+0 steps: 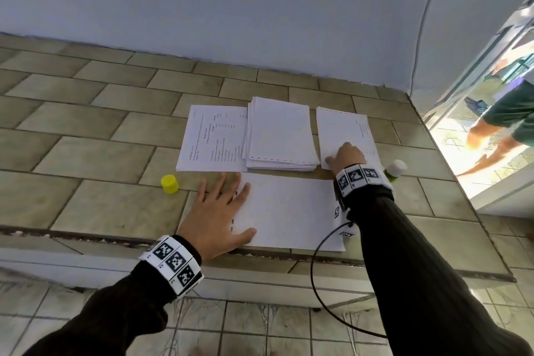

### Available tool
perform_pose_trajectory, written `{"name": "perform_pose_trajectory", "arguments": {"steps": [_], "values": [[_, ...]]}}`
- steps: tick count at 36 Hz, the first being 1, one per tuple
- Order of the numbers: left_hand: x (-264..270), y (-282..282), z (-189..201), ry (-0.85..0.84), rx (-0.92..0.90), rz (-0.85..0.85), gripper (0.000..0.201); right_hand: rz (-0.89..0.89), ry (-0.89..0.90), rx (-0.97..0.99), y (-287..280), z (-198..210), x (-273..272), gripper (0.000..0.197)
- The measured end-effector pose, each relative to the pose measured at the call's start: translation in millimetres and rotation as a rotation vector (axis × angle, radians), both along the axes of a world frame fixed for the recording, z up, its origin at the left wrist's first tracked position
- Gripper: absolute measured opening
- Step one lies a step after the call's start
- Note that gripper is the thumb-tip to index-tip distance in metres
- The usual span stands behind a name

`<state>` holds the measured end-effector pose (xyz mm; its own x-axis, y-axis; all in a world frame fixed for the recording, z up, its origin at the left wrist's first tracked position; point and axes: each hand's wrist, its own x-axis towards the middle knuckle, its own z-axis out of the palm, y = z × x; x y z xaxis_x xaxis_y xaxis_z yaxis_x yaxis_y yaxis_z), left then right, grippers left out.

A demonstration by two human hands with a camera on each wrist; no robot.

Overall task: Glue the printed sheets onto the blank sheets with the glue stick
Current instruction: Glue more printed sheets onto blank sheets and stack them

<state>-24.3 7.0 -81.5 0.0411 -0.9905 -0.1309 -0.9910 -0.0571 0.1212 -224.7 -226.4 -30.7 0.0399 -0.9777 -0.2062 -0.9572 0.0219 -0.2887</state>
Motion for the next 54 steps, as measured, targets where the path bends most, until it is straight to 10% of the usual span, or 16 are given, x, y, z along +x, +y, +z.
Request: {"name": "perform_pose_trajectory", "arguments": {"steps": [27, 33, 44, 54], "values": [[3.2, -0.4, -5.2, 0.143, -0.161, 0.011, 0.087, 0.028, -0.074, -0.382, -12.1, 34.4, -17.0, 0.028], [5.3, 0.6, -2.6, 0.422, -0.36, 0.069, 0.081, 0.254, -0.243, -0.42, 30.2, 55.2, -20.0, 0.025], [6.8, -16.9, 52.1, 1.558, -0.433, 0.517, 0.056, 0.588, -0.457, -0.122, 109.0, 23.1, -39.9, 0.024], [-1.0, -19.0, 42.0, 1.359, -0.308, 0.545, 0.045, 0.533, -0.552, 0.045, 113.0, 5.8, -59.4, 0.029]]}}
